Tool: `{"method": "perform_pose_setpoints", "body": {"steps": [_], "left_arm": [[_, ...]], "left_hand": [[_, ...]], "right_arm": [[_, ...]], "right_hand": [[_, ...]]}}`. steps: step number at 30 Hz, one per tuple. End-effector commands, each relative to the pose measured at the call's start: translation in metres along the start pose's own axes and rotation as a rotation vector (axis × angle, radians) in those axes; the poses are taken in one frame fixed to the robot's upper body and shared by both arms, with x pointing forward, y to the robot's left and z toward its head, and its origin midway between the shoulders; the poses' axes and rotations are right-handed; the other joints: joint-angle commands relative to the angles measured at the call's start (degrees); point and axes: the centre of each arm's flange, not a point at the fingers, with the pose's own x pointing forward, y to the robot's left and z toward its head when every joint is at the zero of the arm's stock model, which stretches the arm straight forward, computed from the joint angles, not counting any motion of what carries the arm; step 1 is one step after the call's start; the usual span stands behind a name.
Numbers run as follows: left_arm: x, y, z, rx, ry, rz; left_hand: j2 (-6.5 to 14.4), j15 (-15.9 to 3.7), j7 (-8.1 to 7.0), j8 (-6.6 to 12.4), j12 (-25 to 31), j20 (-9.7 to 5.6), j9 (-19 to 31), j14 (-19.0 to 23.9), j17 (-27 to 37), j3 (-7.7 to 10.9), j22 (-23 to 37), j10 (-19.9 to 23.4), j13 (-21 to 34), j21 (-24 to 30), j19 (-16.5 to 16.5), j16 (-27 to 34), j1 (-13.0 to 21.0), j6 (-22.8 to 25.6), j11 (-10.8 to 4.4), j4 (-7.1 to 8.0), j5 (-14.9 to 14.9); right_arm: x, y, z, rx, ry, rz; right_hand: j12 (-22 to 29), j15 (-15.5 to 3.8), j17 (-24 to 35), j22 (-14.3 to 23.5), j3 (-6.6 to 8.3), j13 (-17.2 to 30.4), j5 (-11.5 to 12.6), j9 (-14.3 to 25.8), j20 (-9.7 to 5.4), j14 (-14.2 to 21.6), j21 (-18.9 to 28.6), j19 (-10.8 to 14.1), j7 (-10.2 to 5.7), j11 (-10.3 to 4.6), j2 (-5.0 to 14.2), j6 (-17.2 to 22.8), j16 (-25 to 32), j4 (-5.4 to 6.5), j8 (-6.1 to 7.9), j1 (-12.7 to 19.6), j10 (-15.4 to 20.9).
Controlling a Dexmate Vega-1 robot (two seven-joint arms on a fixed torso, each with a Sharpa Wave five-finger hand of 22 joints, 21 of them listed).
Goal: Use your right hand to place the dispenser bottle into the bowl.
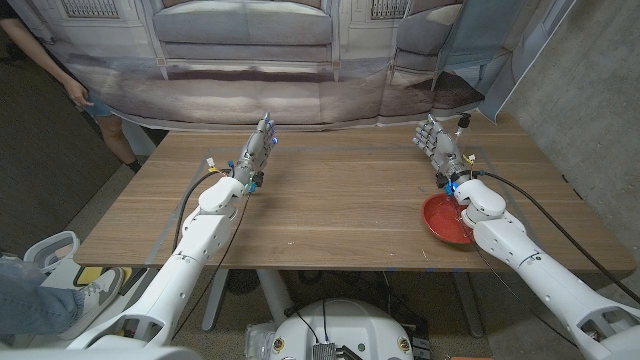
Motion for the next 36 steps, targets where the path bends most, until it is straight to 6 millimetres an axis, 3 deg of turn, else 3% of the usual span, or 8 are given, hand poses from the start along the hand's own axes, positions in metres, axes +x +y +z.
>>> {"method": "perform_pose_setpoints", "body": {"steps": [1, 5, 17, 36], "left_arm": [[0.002, -0.004, 0.002, 0.007, 0.002, -0.006], [0.002, -0.005, 0.003, 0.008, 0.002, -0.006], [0.004, -0.006, 0.005, 0.013, 0.003, -0.007], [0.006, -0.006, 0.005, 0.015, 0.006, -0.015]], "left_hand": [[0.23, 0.15, 0.11, 0.20, 0.41, -2.14, 0.09, 0.07, 0.25, -0.21, 0.12, 0.30, 0.15, 0.14, 0.00, 0.15, 0.58, 0.13, 0.10, 0.12, 0.37], [0.30, 0.18, 0.07, 0.21, 0.41, -2.05, 0.09, 0.07, 0.25, -0.22, 0.12, 0.33, 0.15, 0.12, -0.01, 0.13, 0.68, 0.17, 0.03, 0.07, 0.41], [0.49, 0.17, 0.06, 0.19, 0.38, -1.85, 0.09, 0.17, 0.24, -0.26, 0.12, 0.37, 0.15, 0.09, 0.01, 0.12, 0.96, 0.21, -0.08, -0.08, 0.51], [0.77, 0.23, 0.05, 0.21, 0.37, -1.49, 0.10, 0.37, 0.25, -0.33, 0.13, 0.53, 0.16, 0.09, 0.15, 0.11, 1.39, 0.43, 0.05, -0.30, 0.64]], "right_arm": [[-0.002, -0.004, 0.007, -0.006, -0.013, 0.017], [-0.002, -0.004, 0.010, -0.009, -0.020, 0.023], [-0.010, -0.009, 0.019, -0.025, -0.033, 0.019], [-0.021, -0.016, 0.031, -0.048, -0.057, -0.001]], "right_hand": [[-0.41, 0.77, 0.23, 0.14, 0.09, 0.24, 0.09, 0.27, 0.78, -0.40, 0.18, 0.27, -0.24, 0.10, -0.35, -0.15, -0.37, -0.45, -0.31, 0.80, -0.47], [-0.58, 1.13, 0.25, 0.12, 0.02, 0.27, 0.02, 0.29, 2.18, -0.67, -0.03, 0.19, -0.39, 0.21, -0.52, -0.59, -0.58, -0.72, -0.41, 1.06, -0.73], [-0.95, 1.78, 0.28, 0.08, -0.23, 0.32, -0.15, 0.32, 3.63, -1.62, -0.67, -0.48, -0.94, 0.62, -1.08, -1.63, -0.97, -1.30, -0.58, 1.57, -1.48], [-1.11, 2.82, 0.32, 0.10, -0.45, 0.40, -0.37, 0.34, 5.76, -2.27, -0.90, -0.19, -1.19, -0.56, -1.52, -2.21, -1.01, -1.96, -0.47, 2.25, -1.97]]}}
